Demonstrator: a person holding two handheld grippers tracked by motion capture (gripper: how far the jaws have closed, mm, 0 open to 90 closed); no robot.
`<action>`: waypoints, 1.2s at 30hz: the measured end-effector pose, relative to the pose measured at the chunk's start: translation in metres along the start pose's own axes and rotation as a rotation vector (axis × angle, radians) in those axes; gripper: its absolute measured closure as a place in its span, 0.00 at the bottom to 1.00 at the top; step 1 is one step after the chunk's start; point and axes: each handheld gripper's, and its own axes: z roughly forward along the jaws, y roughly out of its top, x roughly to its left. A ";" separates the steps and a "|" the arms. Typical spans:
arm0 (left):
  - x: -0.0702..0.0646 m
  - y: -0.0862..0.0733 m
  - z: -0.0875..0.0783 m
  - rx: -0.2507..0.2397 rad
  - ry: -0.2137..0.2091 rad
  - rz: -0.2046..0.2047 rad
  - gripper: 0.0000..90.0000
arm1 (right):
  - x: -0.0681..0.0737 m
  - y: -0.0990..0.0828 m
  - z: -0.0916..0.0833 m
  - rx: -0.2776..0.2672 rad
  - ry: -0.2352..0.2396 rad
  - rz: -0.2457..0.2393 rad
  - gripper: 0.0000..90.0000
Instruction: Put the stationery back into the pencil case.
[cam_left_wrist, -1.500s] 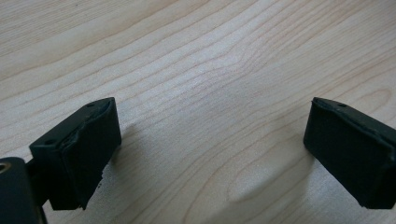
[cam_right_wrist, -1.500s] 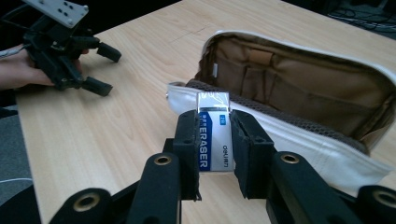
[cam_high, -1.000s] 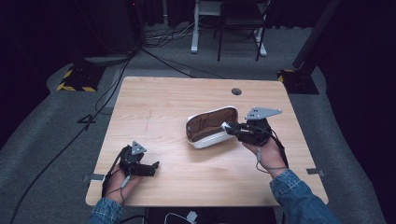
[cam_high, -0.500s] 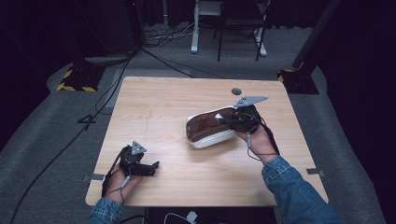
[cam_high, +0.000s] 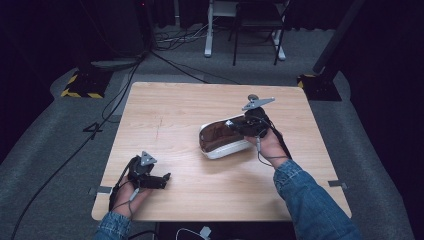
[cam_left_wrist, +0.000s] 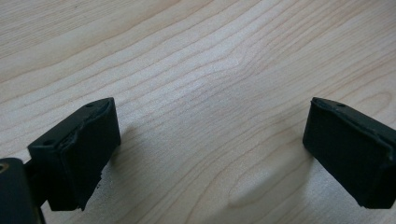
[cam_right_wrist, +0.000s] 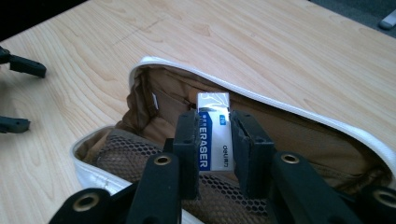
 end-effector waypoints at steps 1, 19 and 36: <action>0.000 0.000 0.000 0.000 0.000 0.000 0.05 | 0.000 0.001 0.004 0.019 -0.003 -0.004 0.80; 0.000 -0.001 -0.001 0.003 0.001 0.006 0.05 | -0.002 -0.002 0.033 0.148 -0.015 -0.027 0.80; -0.001 -0.001 -0.001 0.001 0.000 0.002 0.05 | -0.004 -0.003 0.037 0.151 -0.046 -0.019 0.66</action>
